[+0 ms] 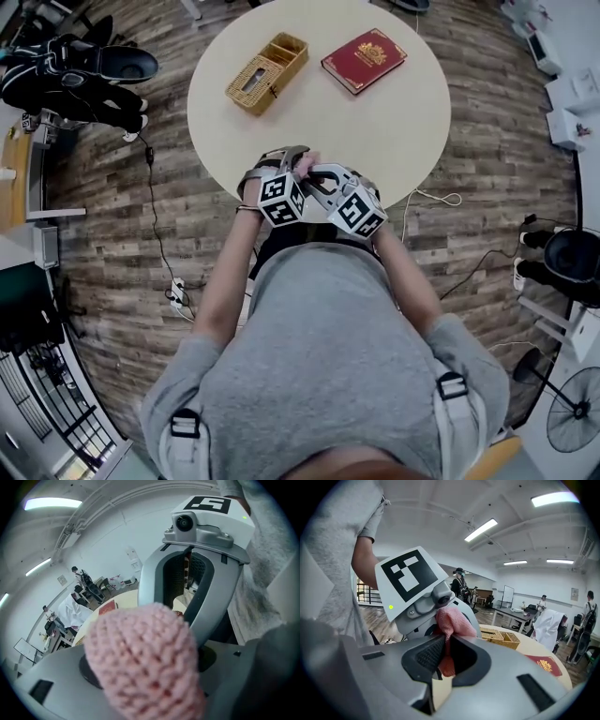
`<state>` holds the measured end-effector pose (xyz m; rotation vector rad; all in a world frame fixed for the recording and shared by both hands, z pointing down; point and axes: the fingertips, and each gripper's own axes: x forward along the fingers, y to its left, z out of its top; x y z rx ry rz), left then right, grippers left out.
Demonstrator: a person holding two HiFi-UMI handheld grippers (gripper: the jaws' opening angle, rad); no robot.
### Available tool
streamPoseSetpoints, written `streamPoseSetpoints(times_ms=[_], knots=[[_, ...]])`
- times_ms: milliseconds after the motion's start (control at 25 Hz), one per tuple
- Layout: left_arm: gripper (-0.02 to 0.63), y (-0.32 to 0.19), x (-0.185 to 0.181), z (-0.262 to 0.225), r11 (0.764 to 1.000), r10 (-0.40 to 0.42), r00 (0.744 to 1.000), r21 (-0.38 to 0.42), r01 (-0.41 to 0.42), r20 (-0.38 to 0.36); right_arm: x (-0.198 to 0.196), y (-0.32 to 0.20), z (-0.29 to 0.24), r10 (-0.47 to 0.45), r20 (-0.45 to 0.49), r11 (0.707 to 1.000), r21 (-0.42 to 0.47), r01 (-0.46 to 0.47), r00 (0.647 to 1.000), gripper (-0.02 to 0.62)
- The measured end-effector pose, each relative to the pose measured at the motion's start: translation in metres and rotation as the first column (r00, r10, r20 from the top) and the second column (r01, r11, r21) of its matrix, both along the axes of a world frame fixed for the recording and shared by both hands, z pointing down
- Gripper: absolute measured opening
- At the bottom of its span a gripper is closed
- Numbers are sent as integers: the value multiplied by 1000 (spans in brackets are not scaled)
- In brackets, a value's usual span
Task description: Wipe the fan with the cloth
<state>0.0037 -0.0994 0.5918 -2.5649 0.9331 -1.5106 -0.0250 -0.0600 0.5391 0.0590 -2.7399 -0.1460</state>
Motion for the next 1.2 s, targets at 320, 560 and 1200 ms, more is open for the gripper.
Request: streamPoseSetpoints(times_ms=[320, 560, 1200], knots=[[376, -8, 8, -10, 1000, 14, 1000, 7, -14, 0, 16, -22, -14, 65, 8, 996, 55, -66, 998, 38], [376, -6, 22, -10, 998, 68, 998, -14, -68, 17, 18, -29, -19, 77, 8, 995, 70, -77, 997, 38], [376, -11, 26, -3, 998, 51, 999, -34, -50, 6, 12, -28, -10, 37, -11, 999, 7, -37, 999, 38]])
